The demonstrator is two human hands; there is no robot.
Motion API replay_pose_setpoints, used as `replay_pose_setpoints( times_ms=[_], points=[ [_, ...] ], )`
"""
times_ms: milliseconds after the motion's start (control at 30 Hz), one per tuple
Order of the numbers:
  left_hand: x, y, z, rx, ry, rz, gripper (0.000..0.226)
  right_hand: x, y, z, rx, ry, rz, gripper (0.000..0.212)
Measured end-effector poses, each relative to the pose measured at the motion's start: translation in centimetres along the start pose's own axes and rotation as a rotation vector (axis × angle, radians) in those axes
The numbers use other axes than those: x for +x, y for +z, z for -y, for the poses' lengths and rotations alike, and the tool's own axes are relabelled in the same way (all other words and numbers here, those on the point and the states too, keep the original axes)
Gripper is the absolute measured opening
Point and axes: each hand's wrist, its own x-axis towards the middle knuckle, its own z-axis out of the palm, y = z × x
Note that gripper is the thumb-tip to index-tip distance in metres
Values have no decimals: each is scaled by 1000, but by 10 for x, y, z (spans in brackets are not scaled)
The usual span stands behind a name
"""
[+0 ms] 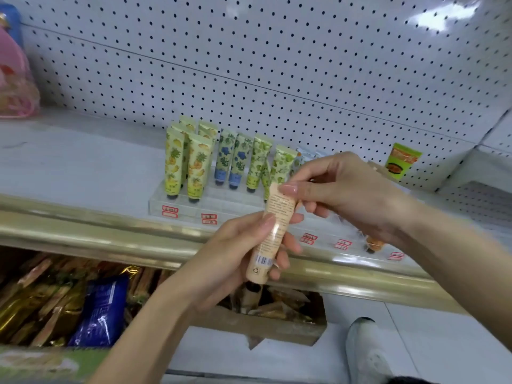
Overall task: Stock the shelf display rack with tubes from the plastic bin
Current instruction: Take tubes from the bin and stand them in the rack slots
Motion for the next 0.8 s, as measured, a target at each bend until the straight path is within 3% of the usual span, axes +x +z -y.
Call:
replay_pose_setpoints(
  times_ms=[167, 367, 500, 600, 667, 800],
  points=[
    [9, 13, 10, 105, -60, 22, 53, -16, -23, -5, 177, 49, -100, 10],
    [20, 26, 23, 208, 4, -34, 25, -37, -18, -13, 18, 94, -124, 31],
    [25, 33, 28, 314, 17, -60, 31, -46, -17, -12, -59, 164, -185, 29],
    [28, 38, 31, 387, 46, -82, 16, -46, -26, -17, -60, 249, -233, 36],
    [32, 40, 36, 500, 94, -129, 9, -49, -34, -18, -71, 303, -269, 29],
    [32, 45, 47, 933, 234, -188, 19, -59, -51, -20, -40, 312, -263, 16]
  ],
)
